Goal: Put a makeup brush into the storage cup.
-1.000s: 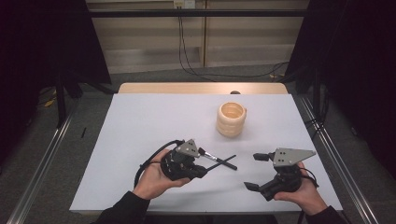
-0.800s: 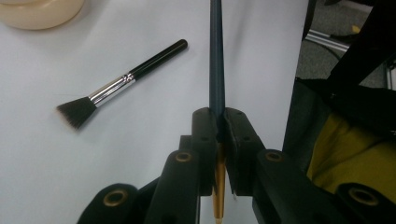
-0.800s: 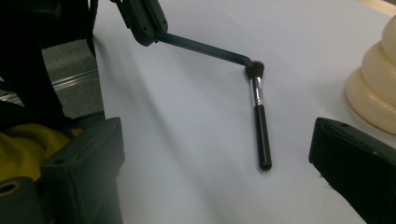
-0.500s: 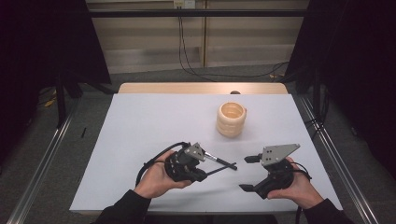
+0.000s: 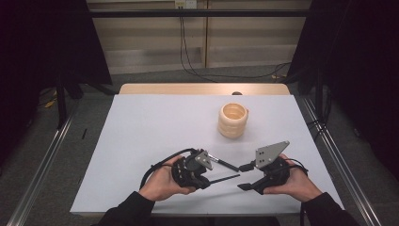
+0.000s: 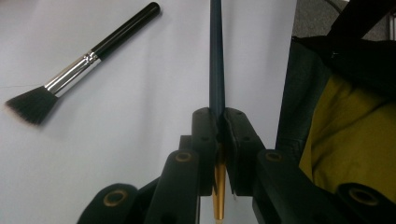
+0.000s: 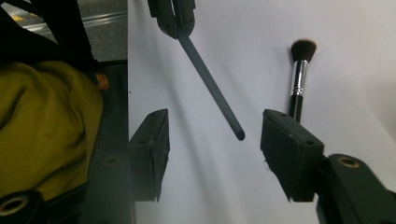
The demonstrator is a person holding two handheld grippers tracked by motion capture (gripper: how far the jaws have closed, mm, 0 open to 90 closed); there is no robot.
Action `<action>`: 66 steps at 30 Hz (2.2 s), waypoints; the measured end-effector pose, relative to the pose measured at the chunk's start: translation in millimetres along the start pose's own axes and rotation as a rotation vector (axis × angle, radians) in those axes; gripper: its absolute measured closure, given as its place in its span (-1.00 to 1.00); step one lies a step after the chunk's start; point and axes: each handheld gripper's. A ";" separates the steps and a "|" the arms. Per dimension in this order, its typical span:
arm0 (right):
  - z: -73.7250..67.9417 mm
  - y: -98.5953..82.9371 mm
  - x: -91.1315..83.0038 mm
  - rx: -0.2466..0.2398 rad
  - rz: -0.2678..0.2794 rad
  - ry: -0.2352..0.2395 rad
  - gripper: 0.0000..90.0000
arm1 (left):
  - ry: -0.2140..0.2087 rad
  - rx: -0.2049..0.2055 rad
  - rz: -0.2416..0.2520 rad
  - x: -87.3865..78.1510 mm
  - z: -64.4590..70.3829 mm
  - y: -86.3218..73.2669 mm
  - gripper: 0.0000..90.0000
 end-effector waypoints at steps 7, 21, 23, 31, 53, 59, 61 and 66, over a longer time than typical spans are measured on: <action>6.3 8.9 11.7 -0.037 -0.067 0.054 0.06 | -0.017 0.012 -0.019 6.1 3.1 3.3 0.85; 9.8 23.0 38.9 -0.111 -0.119 0.155 0.52 | -0.025 0.024 -0.030 11.1 3.7 5.8 0.85; 9.9 23.7 41.0 -0.118 -0.121 0.163 0.56 | -0.021 0.033 -0.033 11.6 3.8 6.1 0.85; 9.2 22.3 44.9 -0.119 -0.126 0.162 0.71 | -0.031 0.024 -0.022 13.0 5.9 5.2 0.85; 8.3 18.0 45.8 -0.138 -0.089 0.192 0.88 | -0.075 -0.016 0.059 6.8 -1.9 3.2 0.77; 7.7 17.2 45.7 -0.118 -0.098 0.196 0.87 | -0.052 -0.032 0.092 4.0 -6.9 2.7 0.42; 9.0 16.6 45.2 -0.126 -0.095 0.186 0.87 | -0.052 -0.056 0.120 1.9 -7.9 1.5 0.27; 9.4 15.2 44.0 -0.113 -0.085 0.180 0.87 | -0.049 -0.077 0.170 -2.9 -13.1 -2.0 -0.34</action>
Point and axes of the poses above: each handheld gripper's, and its own axes: x roughly forward along the jaws, y roughly out of its top, z roughly to its right, and after that the axes turned 15 degrees about -x, right-handed
